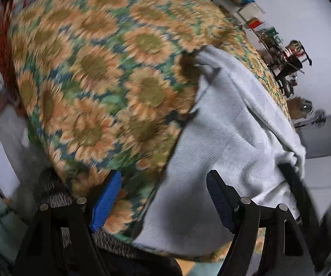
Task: Fold clothes
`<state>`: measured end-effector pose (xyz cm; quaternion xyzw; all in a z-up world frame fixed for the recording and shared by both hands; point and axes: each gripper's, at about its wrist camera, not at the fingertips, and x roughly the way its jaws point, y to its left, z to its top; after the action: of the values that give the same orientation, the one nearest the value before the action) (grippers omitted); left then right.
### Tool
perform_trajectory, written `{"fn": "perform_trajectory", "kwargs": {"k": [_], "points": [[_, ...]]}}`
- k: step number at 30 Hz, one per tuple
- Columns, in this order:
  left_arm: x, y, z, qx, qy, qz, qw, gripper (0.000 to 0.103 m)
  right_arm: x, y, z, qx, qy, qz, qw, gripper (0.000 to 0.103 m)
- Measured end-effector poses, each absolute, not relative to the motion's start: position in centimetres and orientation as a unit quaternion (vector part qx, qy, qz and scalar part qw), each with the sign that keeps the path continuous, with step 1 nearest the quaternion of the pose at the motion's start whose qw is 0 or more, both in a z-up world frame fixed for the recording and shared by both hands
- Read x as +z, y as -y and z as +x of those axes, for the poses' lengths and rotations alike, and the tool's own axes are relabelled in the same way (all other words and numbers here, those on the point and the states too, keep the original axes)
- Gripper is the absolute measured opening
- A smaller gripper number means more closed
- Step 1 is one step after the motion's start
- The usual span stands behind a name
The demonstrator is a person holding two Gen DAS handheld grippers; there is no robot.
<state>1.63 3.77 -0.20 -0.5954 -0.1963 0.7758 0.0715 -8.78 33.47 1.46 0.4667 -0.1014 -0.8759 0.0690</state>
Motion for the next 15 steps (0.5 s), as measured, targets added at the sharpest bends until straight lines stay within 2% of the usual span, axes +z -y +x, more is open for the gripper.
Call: {"fn": "perform_trajectory", "kwargs": {"k": [4, 9, 11, 13, 15], "points": [[1.1, -6.5, 1.9, 0.819, 0.139, -0.549, 0.095, 0.077, -1.8, -36.6, -14.5, -0.83, 0.23, 0.504, 0.066, 0.067], [0.8, -7.6, 1.1, 0.826, 0.158, -0.526, 0.128, 0.077, -4.3, -35.3, -19.3, -0.817, 0.294, 0.493, 0.059, 0.066], [0.3, -7.7, 0.3, 0.82, 0.172, -0.53, 0.134, 0.077, -5.3, -35.1, -21.4, -0.815, 0.306, 0.491, 0.045, 0.047], [-0.3, -7.8, -0.6, 0.813, 0.187, -0.535, 0.133, 0.077, -5.4, -35.5, -23.0, -0.823, 0.3, 0.481, 0.033, 0.016], [-0.7, -7.6, -1.5, 0.808, 0.21, -0.534, 0.132, 0.077, -4.8, -35.4, -24.7, -0.844, 0.267, 0.464, 0.034, 0.009]]}}
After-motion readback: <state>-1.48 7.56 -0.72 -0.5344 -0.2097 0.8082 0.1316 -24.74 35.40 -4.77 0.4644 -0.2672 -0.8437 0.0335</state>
